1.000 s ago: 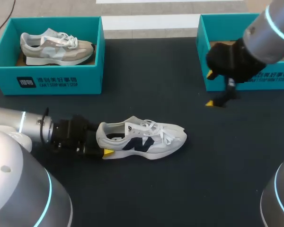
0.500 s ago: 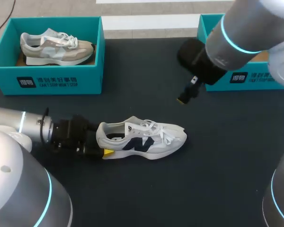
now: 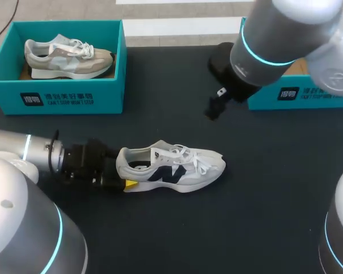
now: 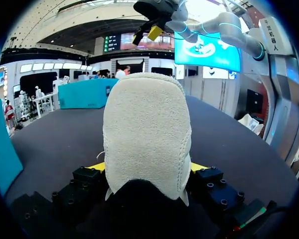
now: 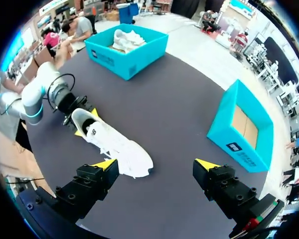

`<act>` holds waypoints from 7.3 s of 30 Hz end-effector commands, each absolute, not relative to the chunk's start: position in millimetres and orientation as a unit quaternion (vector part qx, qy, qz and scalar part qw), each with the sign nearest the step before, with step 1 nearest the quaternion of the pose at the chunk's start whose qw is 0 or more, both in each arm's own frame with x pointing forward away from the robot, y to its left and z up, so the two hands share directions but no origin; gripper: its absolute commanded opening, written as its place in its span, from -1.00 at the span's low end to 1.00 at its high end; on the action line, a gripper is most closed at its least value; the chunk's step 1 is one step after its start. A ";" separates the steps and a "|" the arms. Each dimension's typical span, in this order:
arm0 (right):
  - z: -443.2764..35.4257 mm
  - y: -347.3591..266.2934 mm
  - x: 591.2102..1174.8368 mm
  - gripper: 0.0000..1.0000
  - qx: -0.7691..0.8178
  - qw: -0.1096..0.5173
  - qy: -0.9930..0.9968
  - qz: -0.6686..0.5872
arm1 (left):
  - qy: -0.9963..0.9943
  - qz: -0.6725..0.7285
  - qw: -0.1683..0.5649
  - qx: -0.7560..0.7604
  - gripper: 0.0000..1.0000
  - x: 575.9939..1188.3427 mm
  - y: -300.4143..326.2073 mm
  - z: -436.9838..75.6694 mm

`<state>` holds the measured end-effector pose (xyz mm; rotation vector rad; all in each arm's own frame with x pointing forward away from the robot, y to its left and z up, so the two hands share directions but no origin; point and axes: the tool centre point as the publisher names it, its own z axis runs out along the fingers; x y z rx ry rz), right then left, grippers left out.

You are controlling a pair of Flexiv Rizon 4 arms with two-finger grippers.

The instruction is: Take the shoe out of the shoebox, open the shoe tongue, remove and reinsert the insole, then place the shoe into the shoebox

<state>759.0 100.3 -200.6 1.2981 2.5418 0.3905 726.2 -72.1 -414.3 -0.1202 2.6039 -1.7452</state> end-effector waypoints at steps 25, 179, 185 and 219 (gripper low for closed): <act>-271.8 245.8 731.3 1.00 0.606 0.150 0.780 0.029 | 0.831 -0.555 0.002 -0.038 -1.00 724.8 -71.4 -415.3; -311.0 124.7 730.3 1.00 0.723 0.285 0.625 -0.080 | 0.831 -0.555 0.002 -0.038 -1.00 724.8 -71.4 -415.3; -269.2 148.5 727.8 1.00 0.676 0.307 0.668 -0.050 | 0.831 -0.555 0.002 -0.038 -1.00 724.8 -71.4 -415.3; -201.9 271.7 742.3 -1.00 0.035 0.149 0.986 -0.064 | 0.831 -0.555 0.002 -0.038 -1.00 724.8 -71.4 -415.3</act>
